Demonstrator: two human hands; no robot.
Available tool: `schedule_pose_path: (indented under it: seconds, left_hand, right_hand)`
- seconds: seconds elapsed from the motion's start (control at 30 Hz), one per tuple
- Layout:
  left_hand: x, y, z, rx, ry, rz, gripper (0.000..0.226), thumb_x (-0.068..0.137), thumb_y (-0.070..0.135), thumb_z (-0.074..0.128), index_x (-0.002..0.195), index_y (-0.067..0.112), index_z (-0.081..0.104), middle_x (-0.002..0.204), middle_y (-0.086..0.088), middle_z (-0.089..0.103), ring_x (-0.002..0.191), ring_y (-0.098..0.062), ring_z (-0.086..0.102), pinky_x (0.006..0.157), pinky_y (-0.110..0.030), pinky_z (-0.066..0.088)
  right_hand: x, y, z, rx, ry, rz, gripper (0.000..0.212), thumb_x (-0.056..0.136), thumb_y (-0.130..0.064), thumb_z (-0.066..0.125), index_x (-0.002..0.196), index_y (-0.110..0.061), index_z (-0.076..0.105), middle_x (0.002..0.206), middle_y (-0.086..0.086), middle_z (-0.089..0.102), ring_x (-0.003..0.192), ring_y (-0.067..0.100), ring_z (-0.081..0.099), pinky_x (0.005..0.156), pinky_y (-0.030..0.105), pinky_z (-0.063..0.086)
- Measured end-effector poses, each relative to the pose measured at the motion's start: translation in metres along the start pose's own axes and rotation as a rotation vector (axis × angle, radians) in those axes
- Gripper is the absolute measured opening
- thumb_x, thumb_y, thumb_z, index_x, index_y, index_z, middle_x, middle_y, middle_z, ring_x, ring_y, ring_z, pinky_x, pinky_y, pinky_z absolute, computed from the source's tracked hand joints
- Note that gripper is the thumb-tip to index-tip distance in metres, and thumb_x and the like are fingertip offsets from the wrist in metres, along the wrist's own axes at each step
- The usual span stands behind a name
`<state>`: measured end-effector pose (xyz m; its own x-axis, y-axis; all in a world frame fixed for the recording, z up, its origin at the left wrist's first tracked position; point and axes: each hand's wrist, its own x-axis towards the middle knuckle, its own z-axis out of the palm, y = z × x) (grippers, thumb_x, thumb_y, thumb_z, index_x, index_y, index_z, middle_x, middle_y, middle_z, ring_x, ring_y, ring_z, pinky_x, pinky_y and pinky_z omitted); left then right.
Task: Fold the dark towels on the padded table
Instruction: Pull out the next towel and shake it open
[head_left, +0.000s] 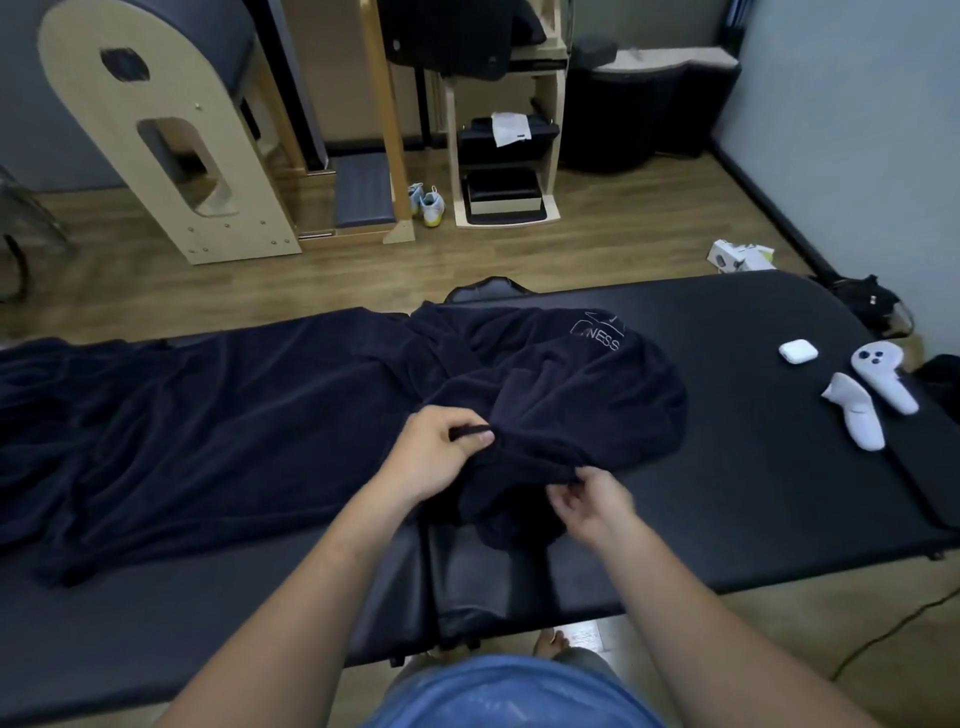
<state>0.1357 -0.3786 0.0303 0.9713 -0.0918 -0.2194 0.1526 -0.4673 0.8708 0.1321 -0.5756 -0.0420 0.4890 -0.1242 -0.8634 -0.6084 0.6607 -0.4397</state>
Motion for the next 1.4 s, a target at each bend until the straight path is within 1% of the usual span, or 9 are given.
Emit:
schedule_pose_path:
  seconds: [0.13,0.27,0.47,0.63,0.83,0.93,1.1,1.27,1.4]
  left_hand:
    - [-0.008,0.009,-0.012,-0.212,-0.055,0.009,0.017,0.094,0.010,0.064,0.079,0.012,0.072,0.074,0.004,0.072,0.072,-0.006,0.066,0.070,-0.019,0.051]
    - [-0.006,0.013,-0.006,-0.249,-0.070,0.004,0.015,0.094,0.013,0.064,0.083,0.009,0.072,0.078,-0.003,0.071,0.075,-0.013,0.066,0.077,-0.032,0.053]
    - [-0.009,0.022,-0.013,-0.320,-0.089,0.058,0.017,0.095,0.009,0.061,0.082,0.008,0.073,0.083,-0.008,0.071,0.081,-0.020,0.066,0.083,-0.042,0.053]
    - [-0.013,0.030,-0.037,-0.522,-0.083,0.114,0.019,0.091,0.012,0.062,0.075,0.015,0.072,0.079,-0.004,0.069,0.078,-0.017,0.064,0.076,-0.029,0.050]
    - [-0.014,0.050,-0.036,-0.556,-0.127,0.202,0.015,0.084,0.027,0.068,0.077,0.014,0.070,0.079,-0.006,0.066,0.079,-0.021,0.061,0.078,-0.033,0.048]
    - [-0.013,0.062,-0.037,-0.523,-0.123,0.239,0.013,0.087,0.018,0.065,0.076,0.014,0.072,0.078,-0.004,0.066,0.077,-0.017,0.062,0.074,-0.027,0.050]
    - [-0.012,0.066,-0.036,-0.529,-0.070,0.216,0.015,0.092,0.011,0.063,0.079,0.010,0.070,0.077,-0.003,0.066,0.075,-0.014,0.062,0.071,-0.024,0.050]
    - [-0.006,0.067,-0.040,-0.492,0.020,0.208,0.017,0.095,0.007,0.058,0.082,0.003,0.068,0.078,-0.004,0.065,0.077,-0.015,0.060,0.074,-0.025,0.049]
    - [-0.007,0.054,-0.054,-0.523,0.077,0.153,0.018,0.094,0.012,0.058,0.085,0.000,0.067,0.080,-0.006,0.065,0.080,-0.019,0.060,0.078,-0.030,0.049]
  right_hand:
    - [0.022,-0.029,-0.022,0.201,0.057,0.106,0.017,0.103,-0.006,0.036,0.104,-0.002,0.052,0.072,0.017,0.064,0.054,0.023,0.066,0.035,0.030,0.051]
    - [0.001,-0.018,0.000,-0.173,-0.171,0.222,0.047,0.095,-0.046,0.056,0.103,0.000,0.060,0.092,0.019,0.065,0.076,0.029,0.066,0.047,0.037,0.058]
    - [0.013,-0.013,0.012,0.032,-0.008,0.182,0.016,0.099,-0.015,0.054,0.088,-0.005,0.061,0.069,0.012,0.070,0.037,0.021,0.063,0.033,0.023,0.048]
    - [0.036,-0.057,-0.018,0.096,0.031,0.162,0.031,0.102,-0.014,0.046,0.071,-0.010,0.047,0.033,-0.001,0.047,0.020,0.004,0.034,0.026,0.011,0.028]
    - [0.016,-0.049,-0.003,-0.462,-0.134,0.275,0.041,0.087,-0.044,0.068,0.097,-0.007,0.052,0.064,0.010,0.061,0.039,0.018,0.059,0.038,0.023,0.049]
    - [0.005,-0.014,0.007,-0.552,-0.260,0.386,0.031,0.092,-0.041,0.060,0.098,-0.011,0.053,0.066,0.012,0.068,0.051,0.022,0.065,0.051,0.031,0.058]
    - [0.015,0.025,0.006,-0.461,-0.377,0.577,0.058,0.093,-0.049,0.052,0.133,-0.007,0.049,0.122,0.031,0.056,0.092,0.053,0.066,0.081,0.056,0.057]
    - [0.019,0.017,0.011,-0.048,-0.131,0.427,0.017,0.094,-0.011,0.057,0.084,0.003,0.059,0.056,0.015,0.061,0.037,0.024,0.058,0.032,0.025,0.048]
    - [0.036,-0.008,-0.004,-0.123,-0.053,0.166,0.020,0.093,-0.011,0.063,0.075,-0.011,0.055,0.040,0.003,0.057,0.028,0.010,0.052,0.028,0.014,0.037]
